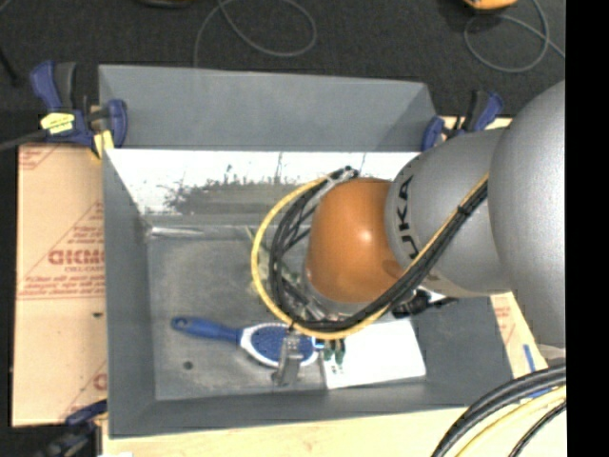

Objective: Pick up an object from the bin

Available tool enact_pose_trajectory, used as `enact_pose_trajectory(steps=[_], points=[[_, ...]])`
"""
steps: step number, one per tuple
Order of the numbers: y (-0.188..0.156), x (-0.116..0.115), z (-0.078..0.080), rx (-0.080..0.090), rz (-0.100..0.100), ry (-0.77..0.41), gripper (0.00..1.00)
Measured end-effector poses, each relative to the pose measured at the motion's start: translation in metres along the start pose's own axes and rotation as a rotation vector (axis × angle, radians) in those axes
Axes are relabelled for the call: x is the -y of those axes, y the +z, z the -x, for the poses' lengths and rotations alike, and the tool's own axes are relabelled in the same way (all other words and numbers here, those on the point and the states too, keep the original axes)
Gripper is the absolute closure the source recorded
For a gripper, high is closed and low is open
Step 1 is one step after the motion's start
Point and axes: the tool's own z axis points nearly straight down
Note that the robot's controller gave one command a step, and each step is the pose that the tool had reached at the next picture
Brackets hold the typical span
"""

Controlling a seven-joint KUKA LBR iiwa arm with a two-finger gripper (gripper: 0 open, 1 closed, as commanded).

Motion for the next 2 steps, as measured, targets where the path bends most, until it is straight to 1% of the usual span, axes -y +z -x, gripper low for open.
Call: enact_pose_trajectory(steps=[1, 2], points=[[0.055, -0.002, 0.001, 0.005, 0.0, -0.036, 0.0], [0.063, 0.027, 0.016, 0.001, -0.001, 0.023, 1.0]])
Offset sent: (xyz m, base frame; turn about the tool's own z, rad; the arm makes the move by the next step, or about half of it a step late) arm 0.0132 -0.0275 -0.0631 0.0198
